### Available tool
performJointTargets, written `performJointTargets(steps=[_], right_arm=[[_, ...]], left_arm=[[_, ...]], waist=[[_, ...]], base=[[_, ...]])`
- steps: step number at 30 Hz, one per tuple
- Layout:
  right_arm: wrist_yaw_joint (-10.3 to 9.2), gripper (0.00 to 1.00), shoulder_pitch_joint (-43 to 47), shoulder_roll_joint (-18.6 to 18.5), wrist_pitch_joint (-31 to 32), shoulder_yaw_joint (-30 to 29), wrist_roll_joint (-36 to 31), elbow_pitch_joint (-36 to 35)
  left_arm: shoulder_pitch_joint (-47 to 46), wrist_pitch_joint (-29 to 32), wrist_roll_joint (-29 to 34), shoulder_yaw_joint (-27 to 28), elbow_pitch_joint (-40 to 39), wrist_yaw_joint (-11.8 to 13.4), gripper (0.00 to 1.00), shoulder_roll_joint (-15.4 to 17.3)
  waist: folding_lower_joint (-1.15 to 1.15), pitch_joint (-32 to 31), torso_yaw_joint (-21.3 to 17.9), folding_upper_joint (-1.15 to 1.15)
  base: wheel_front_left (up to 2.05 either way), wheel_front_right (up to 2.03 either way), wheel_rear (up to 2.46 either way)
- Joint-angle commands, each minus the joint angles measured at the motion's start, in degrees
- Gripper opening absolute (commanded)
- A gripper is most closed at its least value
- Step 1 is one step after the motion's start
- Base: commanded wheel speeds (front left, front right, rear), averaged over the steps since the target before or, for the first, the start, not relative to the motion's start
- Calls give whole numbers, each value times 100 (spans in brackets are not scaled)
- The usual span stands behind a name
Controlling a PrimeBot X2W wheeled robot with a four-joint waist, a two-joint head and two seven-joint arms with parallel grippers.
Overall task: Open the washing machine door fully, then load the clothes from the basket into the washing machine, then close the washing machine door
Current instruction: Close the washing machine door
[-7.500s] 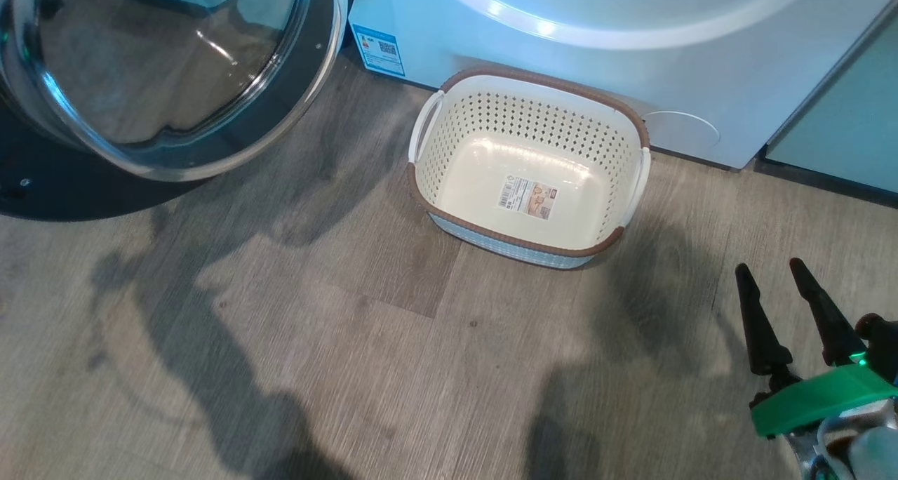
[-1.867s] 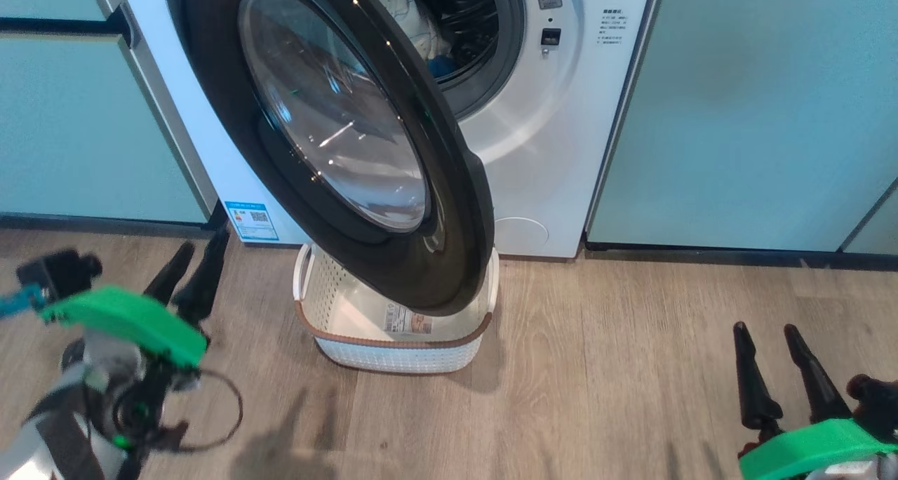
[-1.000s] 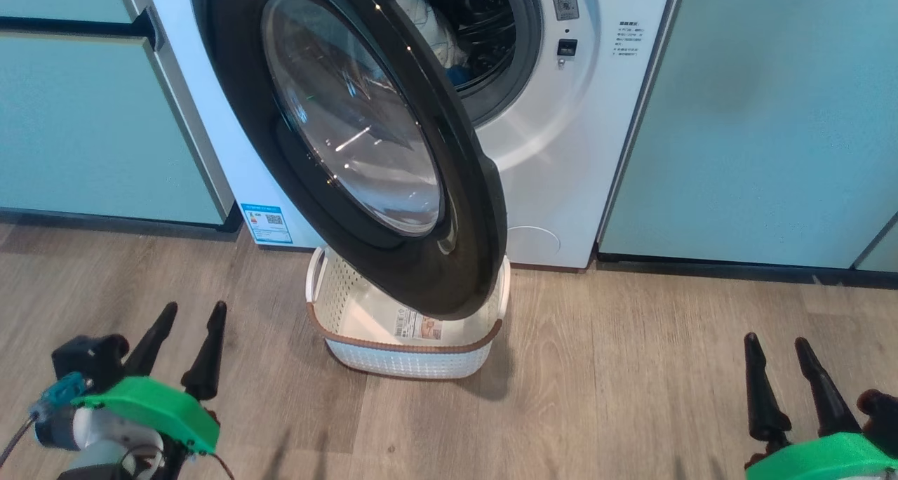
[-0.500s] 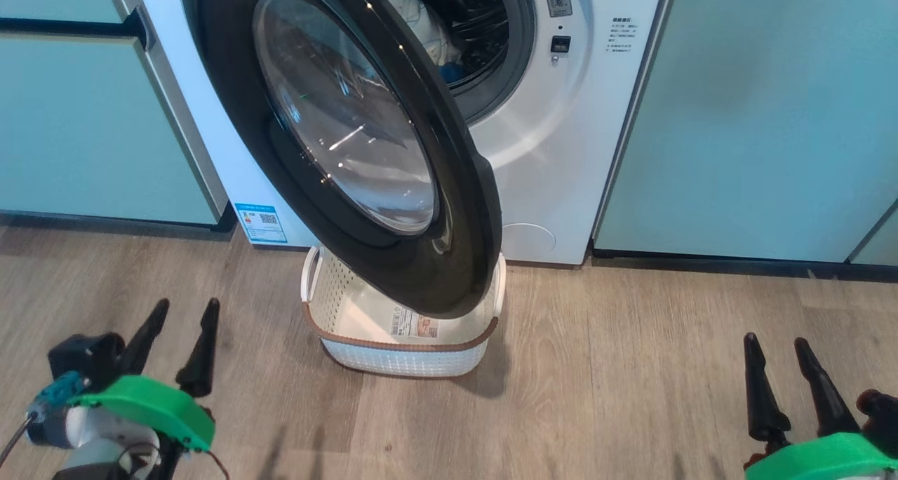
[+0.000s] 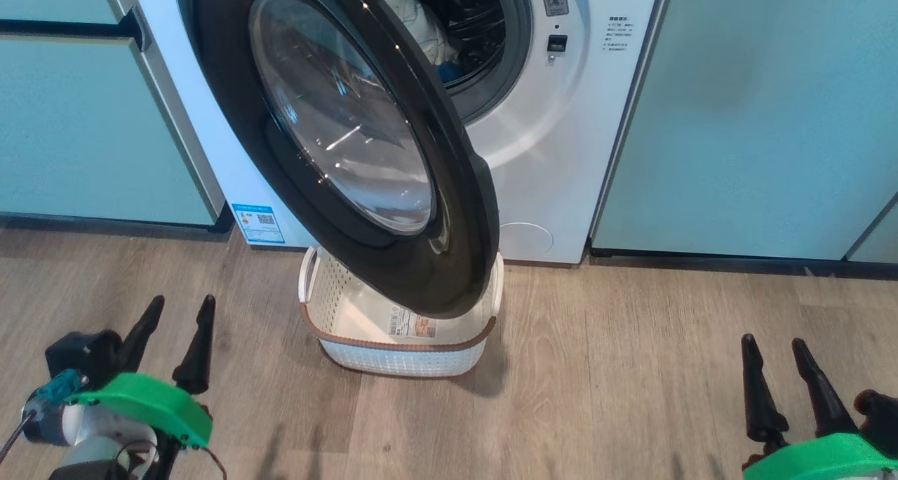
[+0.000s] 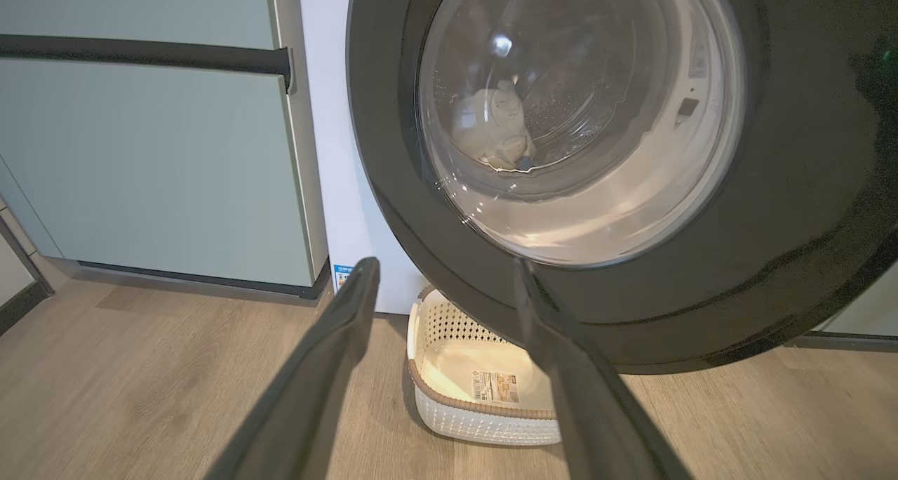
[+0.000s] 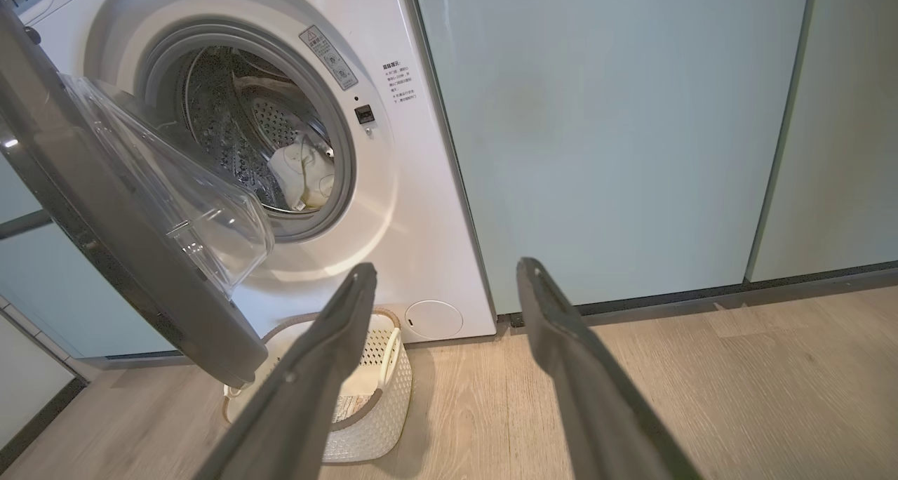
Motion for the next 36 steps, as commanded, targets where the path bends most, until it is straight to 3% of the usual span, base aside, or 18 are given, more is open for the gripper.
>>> performJointTargets(steps=[1,10,11,12,13,26,29,36], right_arm=[[2,100,-122,-37,-55,119,-3,-147],[2,100,-113,-31,-55,144,6,-144],[2,58,-110,-29,-55,145,12,-146],[2,25,-118,-13,-55,138,66,-165],[2,0,-130,4,-55,137,158,-196],[2,0,-951,-219,-55,-39,996,-1058],[2,0,-1248,-124,-55,-95,1318,-1324],[2,0,-2028,-59,-55,347,1640,-2013]], left_arm=[[-339,-60,57,247,-124,-5,100,155],[-347,-60,104,247,-116,-5,100,153],[-342,-60,112,246,-112,-5,100,148],[-334,-60,118,247,-108,-5,100,142],[-324,-60,123,249,-105,-5,100,134],[-322,-60,283,146,-34,-5,100,-94],[-332,-60,372,94,-53,-5,100,-164],[-373,-60,519,-26,-127,-5,100,-282]], waist=[[0,3,-1,0],[0,-6,8,0],[0,-8,12,0],[0,-11,15,0],[0,-14,17,0],[0,-34,305,0],[0,-50,431,0],[0,-72,741,0]], base=[[0,0,0],[0,0,0],[0,0,0],[0,0,0],[0,0,0],[0,0,0],[0,0,0],[0,0,0]])
